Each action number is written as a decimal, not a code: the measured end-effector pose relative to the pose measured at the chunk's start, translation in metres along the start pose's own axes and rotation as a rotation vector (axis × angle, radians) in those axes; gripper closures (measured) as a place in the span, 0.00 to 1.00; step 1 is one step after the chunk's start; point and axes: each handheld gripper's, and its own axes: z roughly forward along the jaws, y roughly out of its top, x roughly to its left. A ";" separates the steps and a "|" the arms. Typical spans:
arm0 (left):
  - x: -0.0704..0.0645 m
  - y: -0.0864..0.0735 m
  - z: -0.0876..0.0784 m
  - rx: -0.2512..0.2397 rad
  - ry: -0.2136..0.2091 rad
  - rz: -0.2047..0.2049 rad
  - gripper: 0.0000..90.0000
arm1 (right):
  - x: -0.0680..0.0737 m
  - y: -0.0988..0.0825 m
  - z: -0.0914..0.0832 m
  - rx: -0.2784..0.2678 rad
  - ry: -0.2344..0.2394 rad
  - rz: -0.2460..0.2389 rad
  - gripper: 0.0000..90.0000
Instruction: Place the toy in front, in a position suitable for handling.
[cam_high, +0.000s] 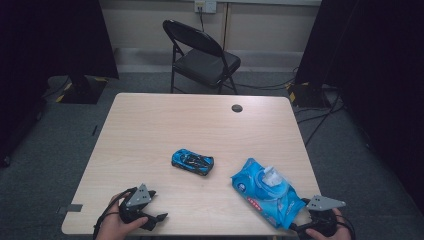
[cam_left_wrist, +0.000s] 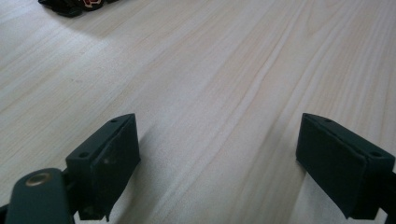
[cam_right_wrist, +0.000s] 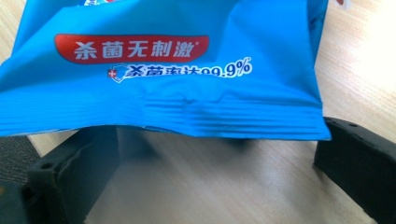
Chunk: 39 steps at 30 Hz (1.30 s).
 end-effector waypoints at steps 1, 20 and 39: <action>0.000 0.000 0.000 0.000 0.000 0.000 0.14 | 0.000 0.000 -0.001 0.004 0.003 0.000 0.02; 0.000 0.001 0.002 0.003 -0.001 -0.001 0.12 | 0.004 0.019 -0.035 0.007 -0.006 -0.028 0.16; 0.000 0.001 0.002 0.005 0.001 0.001 0.12 | 0.018 0.045 -0.017 -0.017 0.041 -0.033 0.14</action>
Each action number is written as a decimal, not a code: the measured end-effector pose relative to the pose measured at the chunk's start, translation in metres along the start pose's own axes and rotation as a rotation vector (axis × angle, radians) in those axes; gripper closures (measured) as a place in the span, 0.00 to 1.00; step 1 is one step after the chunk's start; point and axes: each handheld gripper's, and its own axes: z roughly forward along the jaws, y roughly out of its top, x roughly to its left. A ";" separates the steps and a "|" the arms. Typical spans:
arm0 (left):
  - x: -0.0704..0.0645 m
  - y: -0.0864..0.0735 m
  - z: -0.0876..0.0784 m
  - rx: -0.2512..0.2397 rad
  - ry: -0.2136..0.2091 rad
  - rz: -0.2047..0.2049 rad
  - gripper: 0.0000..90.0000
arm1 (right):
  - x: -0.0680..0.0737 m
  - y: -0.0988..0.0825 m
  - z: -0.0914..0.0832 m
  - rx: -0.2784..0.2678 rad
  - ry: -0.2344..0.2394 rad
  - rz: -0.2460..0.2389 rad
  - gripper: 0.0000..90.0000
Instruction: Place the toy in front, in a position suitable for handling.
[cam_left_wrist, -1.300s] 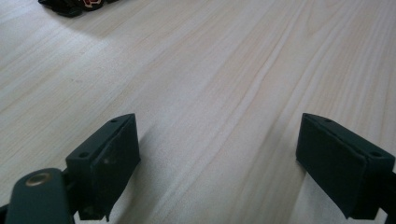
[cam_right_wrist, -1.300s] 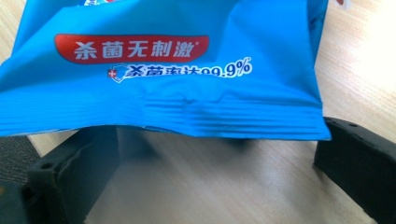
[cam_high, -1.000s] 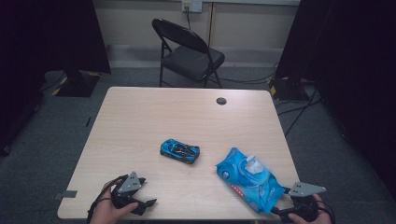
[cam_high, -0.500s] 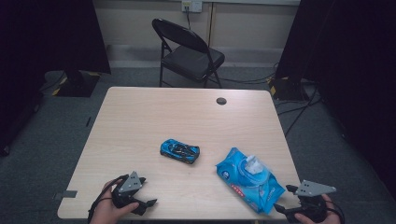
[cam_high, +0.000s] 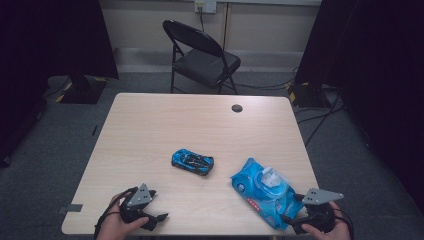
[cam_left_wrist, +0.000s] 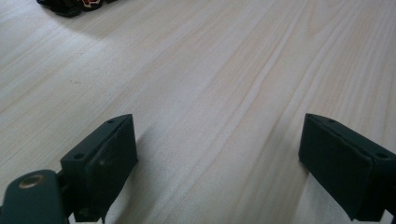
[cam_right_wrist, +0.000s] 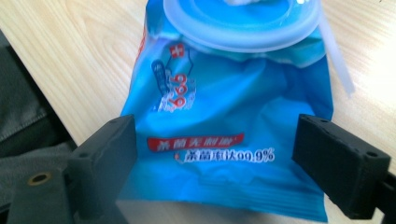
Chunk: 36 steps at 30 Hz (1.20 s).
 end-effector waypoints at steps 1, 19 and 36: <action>0.000 0.000 0.000 -0.001 0.000 -0.001 0.12 | 0.000 0.000 0.000 -0.001 0.001 0.004 0.15; 0.000 0.000 0.000 0.000 0.001 0.000 0.12 | 0.012 0.008 0.016 0.032 0.005 -0.029 0.13; 0.000 0.000 0.000 0.000 0.000 0.000 0.12 | 0.013 0.015 0.027 0.035 -0.072 0.014 0.14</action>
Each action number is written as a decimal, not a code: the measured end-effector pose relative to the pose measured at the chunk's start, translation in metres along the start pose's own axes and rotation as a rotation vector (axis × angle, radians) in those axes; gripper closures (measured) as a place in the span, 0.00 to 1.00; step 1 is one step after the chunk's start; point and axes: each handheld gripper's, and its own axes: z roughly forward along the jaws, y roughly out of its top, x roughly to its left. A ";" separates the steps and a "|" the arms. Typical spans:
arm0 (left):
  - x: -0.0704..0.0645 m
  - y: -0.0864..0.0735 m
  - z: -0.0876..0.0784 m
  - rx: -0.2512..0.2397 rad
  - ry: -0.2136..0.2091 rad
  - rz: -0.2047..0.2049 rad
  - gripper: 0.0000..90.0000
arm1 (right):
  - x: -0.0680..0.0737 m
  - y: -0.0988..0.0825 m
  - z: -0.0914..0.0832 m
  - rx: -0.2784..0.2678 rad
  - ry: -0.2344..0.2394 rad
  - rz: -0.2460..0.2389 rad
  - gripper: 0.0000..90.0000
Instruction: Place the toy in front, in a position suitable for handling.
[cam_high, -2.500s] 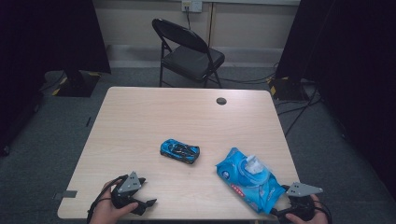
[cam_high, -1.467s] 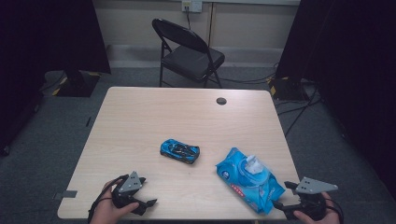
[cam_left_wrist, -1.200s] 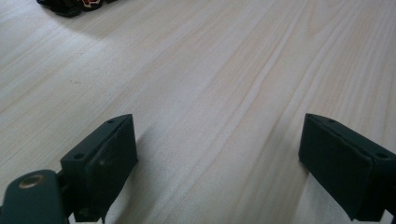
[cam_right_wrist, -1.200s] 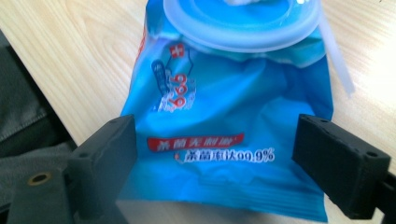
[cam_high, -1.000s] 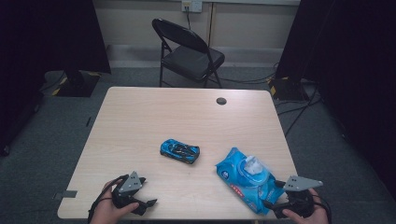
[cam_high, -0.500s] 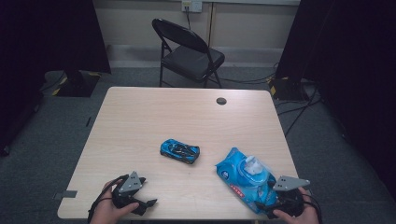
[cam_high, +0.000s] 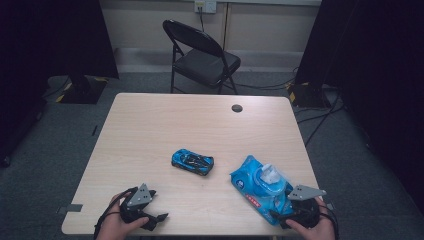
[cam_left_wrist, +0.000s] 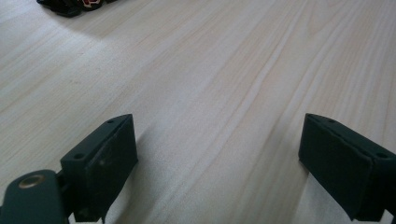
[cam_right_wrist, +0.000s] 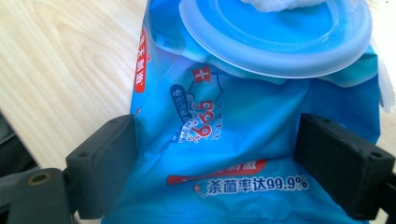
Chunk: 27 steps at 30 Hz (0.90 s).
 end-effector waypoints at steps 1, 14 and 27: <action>0.000 0.000 0.000 0.000 0.000 0.000 0.12 | 0.000 0.001 0.001 0.001 -0.005 0.005 0.14; 0.000 0.000 0.000 0.000 0.000 0.000 0.12 | -0.013 0.020 0.022 -0.008 -0.041 0.032 0.14; 0.000 0.000 0.000 0.002 -0.001 0.001 0.11 | -0.032 0.039 0.046 -0.047 -0.067 0.052 0.14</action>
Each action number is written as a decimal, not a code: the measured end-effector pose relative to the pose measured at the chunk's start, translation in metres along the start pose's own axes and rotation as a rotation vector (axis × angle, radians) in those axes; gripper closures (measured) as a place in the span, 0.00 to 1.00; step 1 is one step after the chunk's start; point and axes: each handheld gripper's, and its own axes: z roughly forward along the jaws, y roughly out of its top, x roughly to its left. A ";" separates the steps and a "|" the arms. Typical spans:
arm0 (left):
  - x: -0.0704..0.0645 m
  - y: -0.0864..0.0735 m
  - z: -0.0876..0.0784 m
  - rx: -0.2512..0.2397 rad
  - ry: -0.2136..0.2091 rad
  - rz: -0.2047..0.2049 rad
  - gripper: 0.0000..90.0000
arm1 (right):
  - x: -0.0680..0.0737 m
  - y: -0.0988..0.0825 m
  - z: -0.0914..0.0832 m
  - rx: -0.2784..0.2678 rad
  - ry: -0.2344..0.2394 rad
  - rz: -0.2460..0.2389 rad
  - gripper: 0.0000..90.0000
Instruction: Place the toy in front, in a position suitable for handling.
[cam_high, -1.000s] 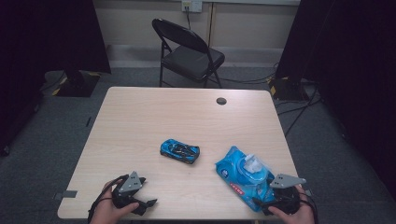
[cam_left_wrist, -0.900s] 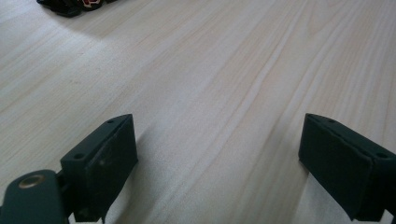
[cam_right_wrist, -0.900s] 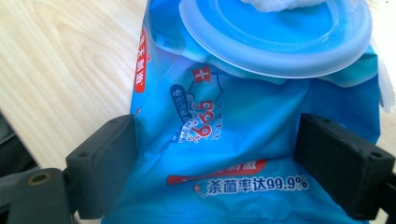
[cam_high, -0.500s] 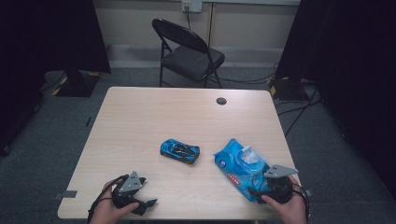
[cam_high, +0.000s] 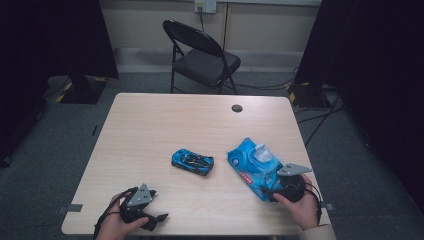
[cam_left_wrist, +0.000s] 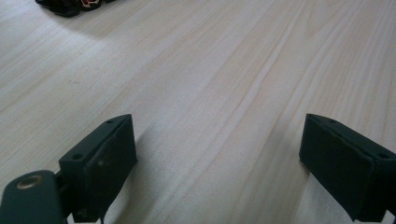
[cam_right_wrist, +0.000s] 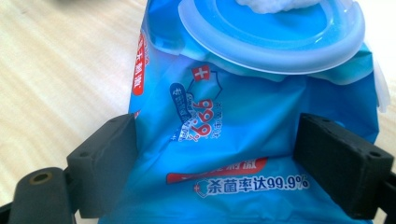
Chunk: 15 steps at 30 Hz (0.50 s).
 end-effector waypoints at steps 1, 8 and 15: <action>0.000 0.000 0.000 0.000 0.000 0.000 0.11 | -0.001 0.001 0.001 -0.002 -0.001 -0.004 0.14; 0.000 0.000 0.000 0.000 0.000 0.000 0.11 | -0.009 0.009 0.014 -0.021 -0.006 0.014 0.14; 0.000 0.000 0.000 0.000 -0.001 0.000 0.11 | -0.018 0.022 0.026 -0.003 -0.011 0.017 0.14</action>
